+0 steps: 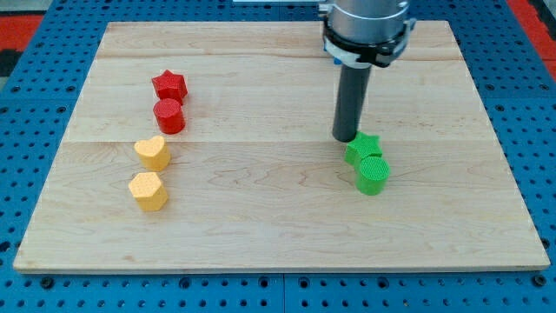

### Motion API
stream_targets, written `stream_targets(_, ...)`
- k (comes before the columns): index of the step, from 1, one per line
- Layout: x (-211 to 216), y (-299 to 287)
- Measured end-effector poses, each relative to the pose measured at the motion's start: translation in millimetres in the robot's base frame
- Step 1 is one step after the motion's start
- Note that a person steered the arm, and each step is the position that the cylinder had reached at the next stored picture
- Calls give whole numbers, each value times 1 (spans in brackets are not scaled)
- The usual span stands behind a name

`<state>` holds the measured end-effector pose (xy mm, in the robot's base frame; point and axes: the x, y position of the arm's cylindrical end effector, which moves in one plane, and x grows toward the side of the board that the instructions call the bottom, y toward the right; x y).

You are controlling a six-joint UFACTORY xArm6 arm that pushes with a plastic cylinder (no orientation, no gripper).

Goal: Move the red circle and red star towards up a bit

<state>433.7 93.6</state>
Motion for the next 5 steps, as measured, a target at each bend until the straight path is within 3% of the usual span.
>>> stream_targets(3,20,5)
stream_targets(5,-9,-152)
